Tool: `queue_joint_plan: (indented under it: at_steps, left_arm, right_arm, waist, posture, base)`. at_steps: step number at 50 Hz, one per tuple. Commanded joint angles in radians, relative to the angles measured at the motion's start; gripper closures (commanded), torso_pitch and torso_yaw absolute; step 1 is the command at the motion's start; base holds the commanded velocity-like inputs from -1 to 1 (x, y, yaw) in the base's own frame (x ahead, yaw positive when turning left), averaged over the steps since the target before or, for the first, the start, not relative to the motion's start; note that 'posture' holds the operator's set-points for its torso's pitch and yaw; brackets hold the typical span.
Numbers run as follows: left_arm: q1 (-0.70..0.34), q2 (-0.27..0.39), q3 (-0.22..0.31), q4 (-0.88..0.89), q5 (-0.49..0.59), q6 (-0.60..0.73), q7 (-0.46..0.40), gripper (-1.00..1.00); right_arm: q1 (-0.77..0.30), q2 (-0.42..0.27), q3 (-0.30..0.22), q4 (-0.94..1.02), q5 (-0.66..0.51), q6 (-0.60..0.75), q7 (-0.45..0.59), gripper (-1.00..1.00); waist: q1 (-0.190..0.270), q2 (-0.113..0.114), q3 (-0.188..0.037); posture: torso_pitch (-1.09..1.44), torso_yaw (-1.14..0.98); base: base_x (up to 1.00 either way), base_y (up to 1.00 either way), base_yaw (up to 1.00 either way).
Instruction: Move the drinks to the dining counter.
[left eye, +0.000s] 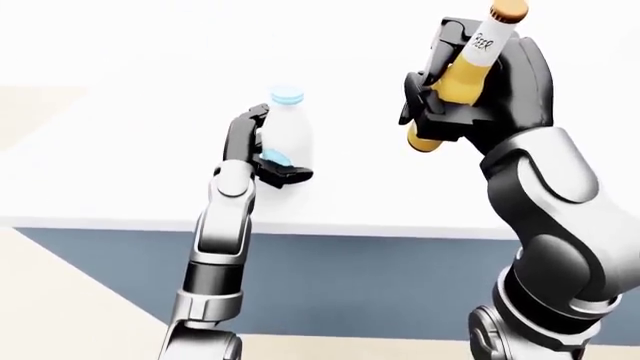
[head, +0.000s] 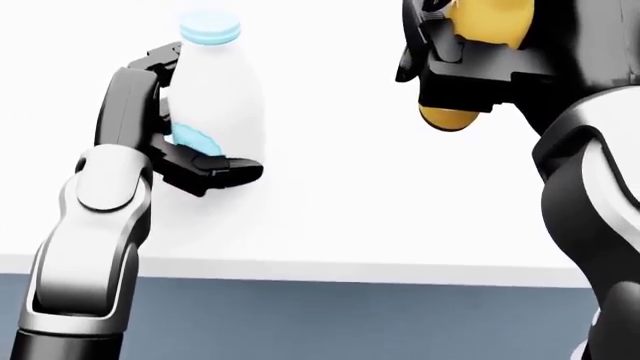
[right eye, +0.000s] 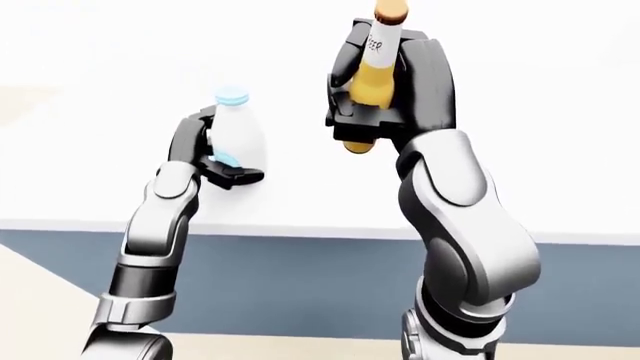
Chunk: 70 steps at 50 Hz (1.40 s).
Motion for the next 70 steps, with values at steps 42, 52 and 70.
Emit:
queue_joint_plan:
  at_steps: [42, 52, 70]
  left_arm:
    - [0.109, 0.037, 0.028, -0.457, 0.02, 0.189, -0.091, -1.0]
    - [0.172, 0.071, 0.091, -0.7, -0.015, 0.316, -0.129, -1.0]
    - [0.232, 0.127, 0.172, -1.063, -0.144, 0.556, -0.111, -1.0]
  right_arm:
    - [-0.05, 0.035, 0.02, 0.107, -0.025, -0.105, 0.032, 1.0]
    - [-0.039, 0.071, 0.053, 0.326, -0.109, -0.233, 0.072, 1.0]
    - [-0.039, 0.106, 0.065, 0.545, -0.242, -0.348, 0.074, 1.0]
  waist:
    - [-0.01, 0.006, -0.026]
    - [-0.01, 0.012, -0.025]
    - [-0.009, 0.021, -0.02]
  posture:
    - [0.0, 0.0]
    - [0.0, 0.0]
    - [0.0, 0.0]
  base:
    - [0.0, 0.0, 0.0]
    - [0.0, 0.0, 0.0]
    - [0.0, 0.0, 0.0]
